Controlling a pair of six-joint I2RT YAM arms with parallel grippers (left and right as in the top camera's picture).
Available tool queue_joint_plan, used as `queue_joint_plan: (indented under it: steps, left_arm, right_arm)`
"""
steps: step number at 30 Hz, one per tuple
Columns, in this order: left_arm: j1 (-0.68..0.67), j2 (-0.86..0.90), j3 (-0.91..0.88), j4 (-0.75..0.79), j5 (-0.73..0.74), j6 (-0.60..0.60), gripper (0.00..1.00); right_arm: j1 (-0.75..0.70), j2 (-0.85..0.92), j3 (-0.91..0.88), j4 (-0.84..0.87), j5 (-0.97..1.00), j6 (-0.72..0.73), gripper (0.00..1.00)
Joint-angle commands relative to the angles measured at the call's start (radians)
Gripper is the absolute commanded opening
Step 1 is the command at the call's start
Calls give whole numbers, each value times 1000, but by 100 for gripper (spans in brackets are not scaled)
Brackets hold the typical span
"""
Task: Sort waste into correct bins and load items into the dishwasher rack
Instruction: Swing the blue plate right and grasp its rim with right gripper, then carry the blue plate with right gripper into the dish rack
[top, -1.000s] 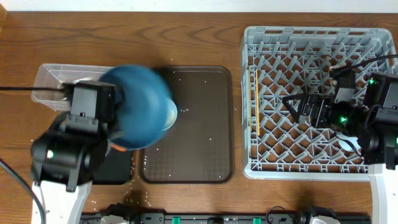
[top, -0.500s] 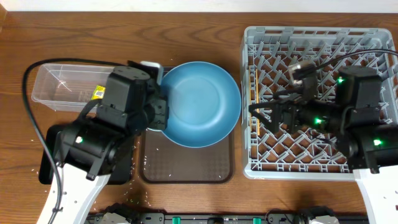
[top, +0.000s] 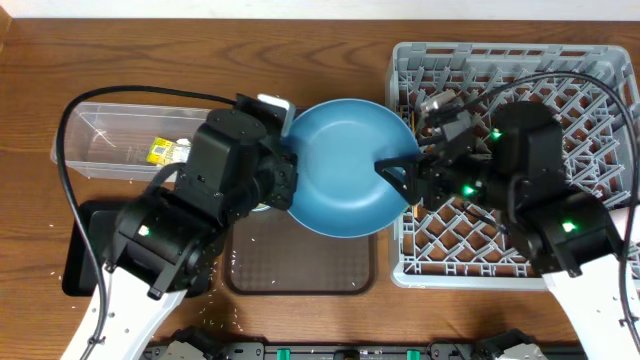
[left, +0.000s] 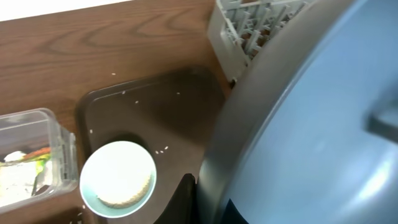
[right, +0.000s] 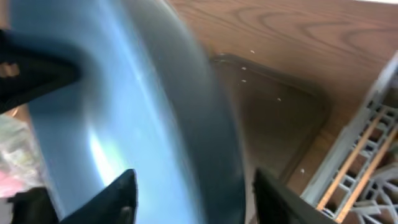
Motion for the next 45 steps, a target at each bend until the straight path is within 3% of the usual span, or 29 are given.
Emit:
queue_joint_plan:
  steps: [1,5,7,14,19,21,22,24,25,26,28,36,43,45]
  left_arm:
    - [-16,-15,13,10,9,6,6]
    - [-16,-16,13,9,10,6,6]
    - [-16,-16,13,9,10,6,6]
    - [-16,-15,13,21,9,6,6]
    - [-16,-16,13,32,11,6,7]
    - [-16,-16,13,32,16,6,17]
    - [-16,-16,13,32,17,6,30]
    - [-16,-16,13,35,17,6,39]
    - [-16,-16,13,35,18,6,56]
    - [-16,-16,13,35,18,6,81]
    - [-16,-16,13,36,18,6,99]
    - [-16,-52,13,55,16,6,98]
    - [-16,-97,13,38,13,6,98]
    - [-16,-100,13,26,13,7,98]
  right_arm:
    - [13,21,8,2,93,0,45]
    - [13,26,8,2,146,0,40]
    - [13,26,8,1,152,0,27]
    - [13,26,8,1,153,0,1]
    - [13,26,8,5,175,0,1]
    - [13,26,8,3,196,0,1]
    - [13,26,8,1,215,0,1]
    - [13,26,8,-2,274,0,1]
    - [13,26,8,-2,300,1,1]
    - [13,25,8,-4,338,16,1]
    - [13,22,8,-15,417,63,1]
    - [-19,10,9,-85,888,136,1]
    - [-115,7,9,-46,1493,134,1]
    - [-140,7,9,-28,1584,134,1]
